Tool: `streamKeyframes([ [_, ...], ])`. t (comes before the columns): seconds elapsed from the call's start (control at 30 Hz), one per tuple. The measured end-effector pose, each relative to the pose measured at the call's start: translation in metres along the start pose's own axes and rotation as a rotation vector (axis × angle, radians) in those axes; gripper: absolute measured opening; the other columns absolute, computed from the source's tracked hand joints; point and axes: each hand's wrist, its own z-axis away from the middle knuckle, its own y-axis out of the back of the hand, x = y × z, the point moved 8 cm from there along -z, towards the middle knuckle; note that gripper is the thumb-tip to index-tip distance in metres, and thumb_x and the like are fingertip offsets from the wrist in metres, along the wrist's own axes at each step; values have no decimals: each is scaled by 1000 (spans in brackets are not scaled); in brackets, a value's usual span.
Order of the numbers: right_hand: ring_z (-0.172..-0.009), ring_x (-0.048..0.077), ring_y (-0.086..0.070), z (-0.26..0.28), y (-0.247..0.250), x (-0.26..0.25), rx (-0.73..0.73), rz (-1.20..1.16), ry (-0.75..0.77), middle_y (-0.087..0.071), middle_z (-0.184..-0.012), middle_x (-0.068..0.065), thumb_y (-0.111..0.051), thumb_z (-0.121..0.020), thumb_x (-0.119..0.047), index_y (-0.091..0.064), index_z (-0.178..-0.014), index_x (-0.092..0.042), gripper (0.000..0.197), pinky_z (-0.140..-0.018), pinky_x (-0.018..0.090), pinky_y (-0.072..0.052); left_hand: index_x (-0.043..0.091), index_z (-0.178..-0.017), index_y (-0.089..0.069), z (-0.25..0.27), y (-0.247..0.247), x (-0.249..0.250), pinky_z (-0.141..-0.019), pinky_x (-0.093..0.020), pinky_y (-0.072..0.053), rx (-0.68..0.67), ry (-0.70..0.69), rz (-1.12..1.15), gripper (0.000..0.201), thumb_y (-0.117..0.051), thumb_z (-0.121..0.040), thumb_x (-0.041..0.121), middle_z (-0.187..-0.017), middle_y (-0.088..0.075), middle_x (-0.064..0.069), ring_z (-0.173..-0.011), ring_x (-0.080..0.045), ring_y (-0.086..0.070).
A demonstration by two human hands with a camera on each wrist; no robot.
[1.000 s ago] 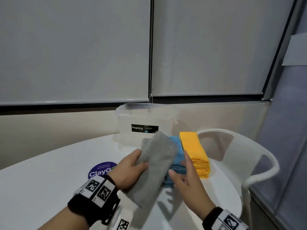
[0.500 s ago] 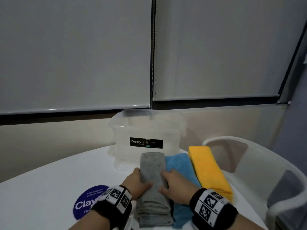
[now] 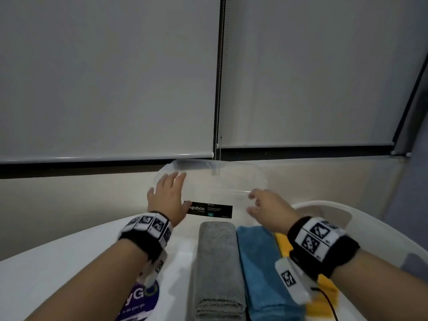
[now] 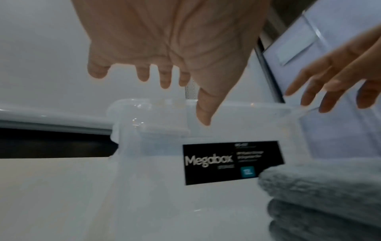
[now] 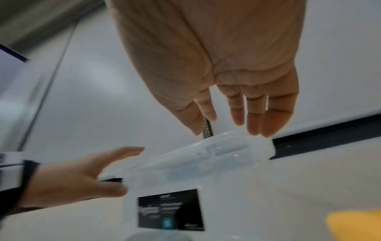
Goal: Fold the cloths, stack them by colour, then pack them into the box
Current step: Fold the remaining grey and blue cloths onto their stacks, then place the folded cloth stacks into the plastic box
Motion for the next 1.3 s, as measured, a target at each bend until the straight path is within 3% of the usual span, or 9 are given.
streamKeyframes([
  [0.07, -111, 34, -52, -23, 8, 14, 35, 19, -77, -39, -134, 17, -47, -95, -25, -28, -145, -26, 54, -97, 38, -45, 33, -151, -8, -16, -12, -4, -112, -62, -10, -125, 5, -142, 78, -57, -90, 43, -159, -10, 8, -148, -19, -2],
  [0.13, -120, 36, -49, -39, 5, 26, -26, 20, -157, -33, -143, 20, -45, -97, -25, -18, -150, -30, 60, -102, 37, -42, 34, -147, -19, -24, -22, -4, -109, -69, -3, -185, -8, -224, 68, -56, -91, 40, -153, -24, 8, -147, -20, -10],
  [0.23, -123, 31, -49, -50, -9, 29, -112, 58, -163, -48, -138, 15, -46, -98, -25, -40, -140, -13, 44, -98, 30, -39, 28, -128, -41, -30, -21, -4, -108, -71, -8, -145, 16, -196, 40, -56, -92, 24, -125, -48, 6, -129, -21, -37],
  [0.37, -99, 25, -56, -54, -8, 27, 15, -88, -157, -59, -103, 6, -58, -93, -24, -60, -110, -10, 23, -77, 24, -39, 25, -117, -44, -26, -15, -13, -108, -69, -13, -93, 12, -116, 27, -55, -93, 16, -112, -50, 7, -116, -21, -42],
  [0.5, -83, 22, -54, -48, 2, 0, 69, -199, -84, -57, -91, 5, -60, -91, -19, -60, -96, -13, 8, -74, 28, -43, 26, -115, -44, -8, 7, -35, -109, -66, -13, -40, 13, -110, 23, -54, -94, 22, -108, -49, 8, -113, -19, -43],
  [0.63, -88, 26, -58, -39, 5, -37, 100, -286, -22, -60, -92, 8, -61, -90, -16, -57, -88, -15, 4, -83, 33, -49, 26, -113, -47, 15, 44, -59, -109, -67, -11, 22, 53, -98, 23, -56, -93, 22, -106, -50, 8, -112, -21, -43],
  [0.83, -76, 20, -51, -14, -8, -103, 130, -373, 113, -57, -83, 2, -62, -88, -14, -56, -81, -17, 10, -61, 22, -38, 30, -111, -50, 72, 106, -105, -110, -64, -9, 118, 99, -223, 23, -58, -90, 30, -104, -56, 12, -109, -17, -51],
  [1.0, -65, 11, -46, 22, -27, -146, 116, -387, 215, -53, -72, -3, -61, -90, -16, -53, -78, -17, 14, -59, 17, -37, 28, -102, -56, 123, 144, -135, -107, -65, -15, 176, 103, -261, 21, -67, -84, 27, -93, -59, 12, -98, -19, -58],
  [1.3, -60, 11, -46, 84, -73, -165, -14, -392, 190, -51, -67, -4, -59, -90, -18, -52, -78, -16, 15, -52, 19, -35, 30, -97, -55, 200, 142, -163, -106, -61, -18, 81, 129, -221, 20, -69, -83, 27, -91, -58, 15, -96, -16, -57],
])
